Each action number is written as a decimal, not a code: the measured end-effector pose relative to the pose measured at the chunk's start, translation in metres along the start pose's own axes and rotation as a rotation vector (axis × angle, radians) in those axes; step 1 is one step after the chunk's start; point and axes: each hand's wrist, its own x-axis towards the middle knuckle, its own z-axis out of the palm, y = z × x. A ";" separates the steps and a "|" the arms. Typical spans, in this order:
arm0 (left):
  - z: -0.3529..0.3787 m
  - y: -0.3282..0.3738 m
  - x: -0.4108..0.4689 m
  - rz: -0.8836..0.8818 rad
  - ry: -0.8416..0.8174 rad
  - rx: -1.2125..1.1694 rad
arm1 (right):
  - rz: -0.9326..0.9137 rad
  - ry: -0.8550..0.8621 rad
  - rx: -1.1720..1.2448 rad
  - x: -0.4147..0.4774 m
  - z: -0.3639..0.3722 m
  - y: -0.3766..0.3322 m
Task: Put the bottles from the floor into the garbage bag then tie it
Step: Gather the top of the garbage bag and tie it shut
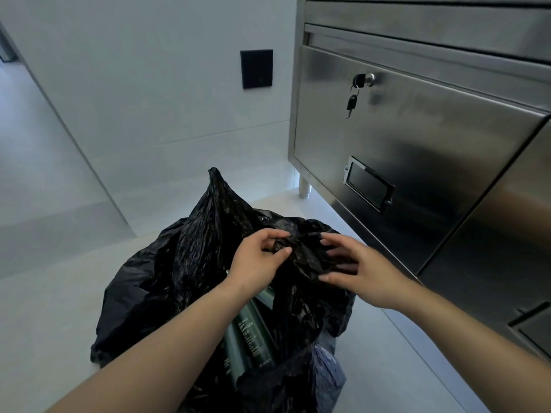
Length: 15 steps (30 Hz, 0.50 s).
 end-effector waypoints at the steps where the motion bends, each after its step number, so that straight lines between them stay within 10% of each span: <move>1: -0.003 0.002 -0.001 0.005 -0.001 0.009 | 0.030 -0.064 0.035 0.000 0.004 0.000; 15: -0.063 -0.002 -0.024 -0.099 -0.071 -0.123 | 0.003 -0.158 0.202 0.022 0.096 -0.020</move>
